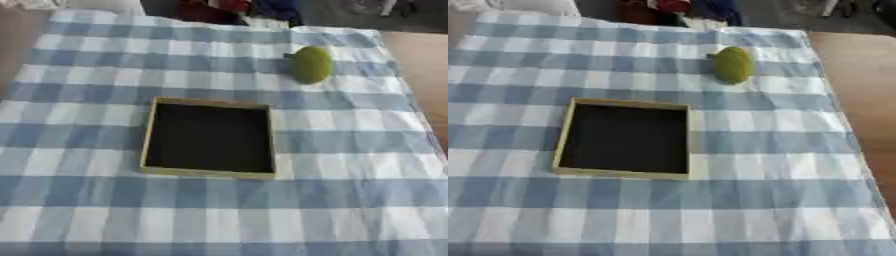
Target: Pick up objects on the table and place them in the box.
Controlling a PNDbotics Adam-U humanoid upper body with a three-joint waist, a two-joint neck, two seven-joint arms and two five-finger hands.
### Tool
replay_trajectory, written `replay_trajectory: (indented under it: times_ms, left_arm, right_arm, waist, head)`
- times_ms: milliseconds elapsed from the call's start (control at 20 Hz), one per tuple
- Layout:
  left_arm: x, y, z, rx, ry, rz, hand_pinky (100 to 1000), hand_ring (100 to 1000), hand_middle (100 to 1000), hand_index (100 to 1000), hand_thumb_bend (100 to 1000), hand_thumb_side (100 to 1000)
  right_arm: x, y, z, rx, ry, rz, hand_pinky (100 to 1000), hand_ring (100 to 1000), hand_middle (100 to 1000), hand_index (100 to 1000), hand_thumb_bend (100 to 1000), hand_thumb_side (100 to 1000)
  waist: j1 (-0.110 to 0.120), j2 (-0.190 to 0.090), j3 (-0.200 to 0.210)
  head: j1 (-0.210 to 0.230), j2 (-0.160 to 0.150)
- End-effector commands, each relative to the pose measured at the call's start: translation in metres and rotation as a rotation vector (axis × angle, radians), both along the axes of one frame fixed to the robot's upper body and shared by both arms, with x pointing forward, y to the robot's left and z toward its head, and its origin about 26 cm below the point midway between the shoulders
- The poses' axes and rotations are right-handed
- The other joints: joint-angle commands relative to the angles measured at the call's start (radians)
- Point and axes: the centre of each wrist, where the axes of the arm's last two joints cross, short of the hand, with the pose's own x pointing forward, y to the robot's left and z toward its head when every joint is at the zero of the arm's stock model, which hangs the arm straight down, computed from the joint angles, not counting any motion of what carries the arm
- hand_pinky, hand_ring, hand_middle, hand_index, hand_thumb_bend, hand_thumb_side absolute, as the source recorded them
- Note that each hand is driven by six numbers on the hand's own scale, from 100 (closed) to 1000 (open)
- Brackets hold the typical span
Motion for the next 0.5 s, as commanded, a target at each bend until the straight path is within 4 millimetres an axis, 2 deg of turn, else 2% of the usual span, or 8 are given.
replay_trajectory:
  times_ms: [50, 300, 500]
  left_arm:
    - [-0.004, 0.000, 0.008, 0.022, -0.023, 0.003, 671, 530, 727, 837, 100, 492]
    - [-0.004, 0.000, 0.007, 0.022, -0.020, -0.001, 670, 529, 727, 837, 100, 493]
    - [-0.004, -0.001, 0.006, 0.024, -0.015, -0.006, 670, 529, 728, 837, 100, 494]
  right_arm:
    - [-0.001, -0.005, 0.019, -0.066, -0.031, -0.030, 780, 696, 672, 747, 174, 275]
    - [0.007, -0.002, 0.036, -0.181, -0.024, -0.081, 791, 733, 708, 767, 236, 317]
    - [0.021, 0.005, 0.053, -0.352, 0.028, -0.129, 814, 788, 771, 812, 297, 381]
  waist:
    - [0.006, -0.011, 0.000]
    - [0.010, -0.005, 0.004]
    - [0.015, -0.002, 0.009]
  head:
    - [-0.009, 0.003]
    - [-0.023, 0.006]
    - [-0.031, 0.010]
